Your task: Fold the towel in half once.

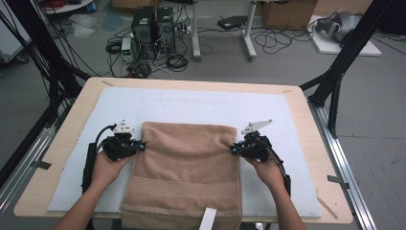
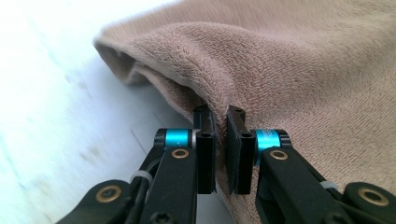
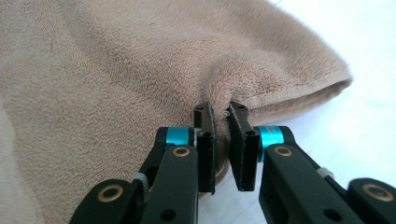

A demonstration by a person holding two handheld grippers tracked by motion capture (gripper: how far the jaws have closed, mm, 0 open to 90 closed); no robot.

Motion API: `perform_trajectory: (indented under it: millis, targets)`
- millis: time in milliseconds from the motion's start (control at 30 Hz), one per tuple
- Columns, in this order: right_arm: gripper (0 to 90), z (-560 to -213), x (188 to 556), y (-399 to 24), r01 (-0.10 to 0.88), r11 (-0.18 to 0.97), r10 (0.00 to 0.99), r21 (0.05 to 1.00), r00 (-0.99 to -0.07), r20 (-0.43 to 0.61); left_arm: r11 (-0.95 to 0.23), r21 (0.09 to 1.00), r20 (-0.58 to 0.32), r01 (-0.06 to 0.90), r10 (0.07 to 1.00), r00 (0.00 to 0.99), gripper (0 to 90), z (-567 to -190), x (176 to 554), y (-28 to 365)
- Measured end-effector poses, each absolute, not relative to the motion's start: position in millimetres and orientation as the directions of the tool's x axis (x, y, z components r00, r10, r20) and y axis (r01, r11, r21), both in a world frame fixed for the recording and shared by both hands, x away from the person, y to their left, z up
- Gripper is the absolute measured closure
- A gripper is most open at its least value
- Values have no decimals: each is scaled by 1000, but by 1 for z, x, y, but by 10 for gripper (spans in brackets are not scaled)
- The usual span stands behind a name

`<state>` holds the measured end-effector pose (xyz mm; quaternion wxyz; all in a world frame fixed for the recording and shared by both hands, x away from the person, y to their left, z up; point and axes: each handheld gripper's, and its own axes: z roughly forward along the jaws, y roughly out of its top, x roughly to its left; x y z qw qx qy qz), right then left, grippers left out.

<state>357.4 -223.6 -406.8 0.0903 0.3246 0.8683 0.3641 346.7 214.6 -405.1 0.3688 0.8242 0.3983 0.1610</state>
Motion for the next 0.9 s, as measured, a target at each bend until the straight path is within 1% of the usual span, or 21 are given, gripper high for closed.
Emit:
perform_trajectory:
  millis: [67, 300, 400, 433, 467, 500, 533, 567, 600, 633, 767, 900]
  targets:
    - [826, -399, 364, -222, 486, 529, 633, 695, -772, 59, -411, 741, -11, 531, 783, 621, 833, -398, 354, 213]
    - [825, -368, 391, -221, 463, 517, 663, 720, -749, 6, -366, 779, 6, 508, 816, 578, 833, -372, 380, 213]
    - [822, -361, 401, -221, 466, 506, 678, 726, -735, 0, -347, 788, -7, 509, 821, 570, 832, -367, 391, 212]
    - [806, -361, 404, -221, 474, 505, 684, 721, -730, 1, -347, 784, -13, 515, 820, 573, 830, -368, 394, 211]
    - [753, -363, 407, -221, 484, 500, 689, 718, -725, 9, -349, 774, -20, 528, 821, 571, 816, -369, 397, 211]
    - [607, -365, 409, -223, 489, 491, 700, 721, -714, 8, -342, 772, -25, 536, 826, 564, 759, -372, 398, 212]
    - [555, -367, 411, -224, 512, 470, 722, 719, -692, 22, -337, 767, -36, 547, 827, 561, 695, -373, 400, 213]
    - [545, -368, 412, -227, 525, 452, 725, 721, -687, 46, -332, 768, -47, 547, 823, 565, 651, -373, 400, 215]
    - [514, -368, 410, -229, 515, 454, 725, 728, -688, 34, -330, 770, -54, 547, 820, 570, 609, -373, 399, 217]
    - [511, -367, 407, -229, 506, 457, 724, 732, -689, 24, -329, 773, -57, 542, 815, 576, 591, -372, 397, 219]
    - [512, -364, 391, -231, 469, 465, 694, 751, -720, 21, -354, 797, -33, 489, 783, 621, 576, -367, 383, 220]
    - [511, -367, 370, -229, 445, 474, 665, 760, -746, 22, -366, 804, -26, 468, 765, 643, 576, -370, 365, 223]
